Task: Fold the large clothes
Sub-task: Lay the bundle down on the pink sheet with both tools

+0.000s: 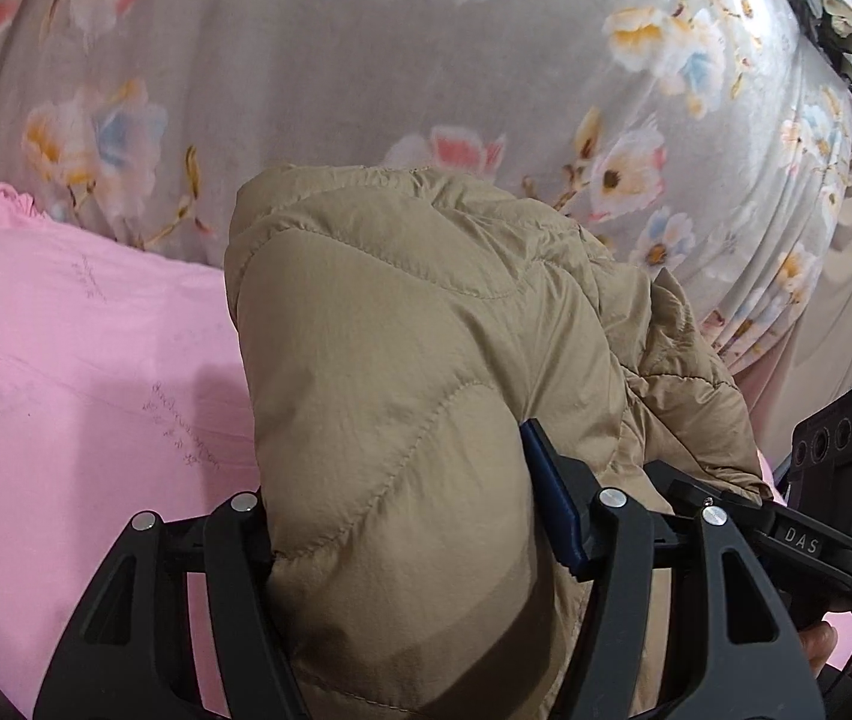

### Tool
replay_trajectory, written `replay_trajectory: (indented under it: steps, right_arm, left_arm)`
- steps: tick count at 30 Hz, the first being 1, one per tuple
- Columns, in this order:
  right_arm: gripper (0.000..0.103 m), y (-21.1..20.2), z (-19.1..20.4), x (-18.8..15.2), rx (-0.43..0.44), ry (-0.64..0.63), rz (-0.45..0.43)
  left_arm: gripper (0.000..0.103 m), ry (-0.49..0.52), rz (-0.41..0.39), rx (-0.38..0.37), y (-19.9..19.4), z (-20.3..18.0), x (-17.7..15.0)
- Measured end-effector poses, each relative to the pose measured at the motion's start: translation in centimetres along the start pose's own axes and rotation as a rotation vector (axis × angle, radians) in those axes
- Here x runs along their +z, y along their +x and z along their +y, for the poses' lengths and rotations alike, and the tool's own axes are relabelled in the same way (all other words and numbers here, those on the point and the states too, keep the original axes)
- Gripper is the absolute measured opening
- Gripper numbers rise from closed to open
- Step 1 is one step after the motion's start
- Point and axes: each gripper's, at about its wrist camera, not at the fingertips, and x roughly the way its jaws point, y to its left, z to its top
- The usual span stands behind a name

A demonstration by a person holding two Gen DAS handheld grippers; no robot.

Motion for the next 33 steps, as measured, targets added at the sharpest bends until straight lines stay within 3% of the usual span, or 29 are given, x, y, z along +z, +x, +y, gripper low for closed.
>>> replay_trajectory:
  steps: [5,11,14,19,21,23,25,28,33]
  right_arm:
    - [0.036,4.4,-1.6,-1.1,-0.068,-0.006,0.071]
    - [0.062,6.4,-2.8,-1.8,-0.120,0.017,0.107]
    - [0.066,4.7,-3.0,-1.6,-0.125,0.026,0.128]
    - [0.070,-2.5,-2.2,-1.8,-0.194,0.000,0.040]
    - [0.059,-5.0,-0.2,-2.4,-0.221,-0.092,0.000]
    - [0.025,-5.9,2.6,-3.6,-0.276,-0.225,0.006]
    - [0.010,-5.6,4.8,-4.8,-0.314,-0.337,0.029]
    - [0.006,-3.7,7.4,-6.4,-0.370,-0.472,0.054]
    - [0.005,0.0,7.0,-6.4,-0.436,-0.500,0.072]
  left_arm:
    - [0.062,-0.061,0.076,0.060,3.9,3.2,-1.5]
    - [0.076,-0.127,0.103,0.116,5.5,6.5,-3.4]
    - [0.078,-0.133,0.098,0.179,4.2,6.7,-3.2]
    - [0.085,-0.049,0.064,0.403,-0.8,4.7,-3.0]
    - [0.085,-0.011,0.059,0.459,-2.8,3.4,-3.5]
    - [0.085,0.022,0.070,0.506,-4.6,1.7,-4.4]
    - [0.085,0.053,0.083,0.520,-5.8,-0.1,-6.0]
    - [0.084,0.052,0.127,0.557,-5.6,-1.1,-7.6]
    - [0.083,0.017,0.208,0.663,-2.8,0.7,-8.4]
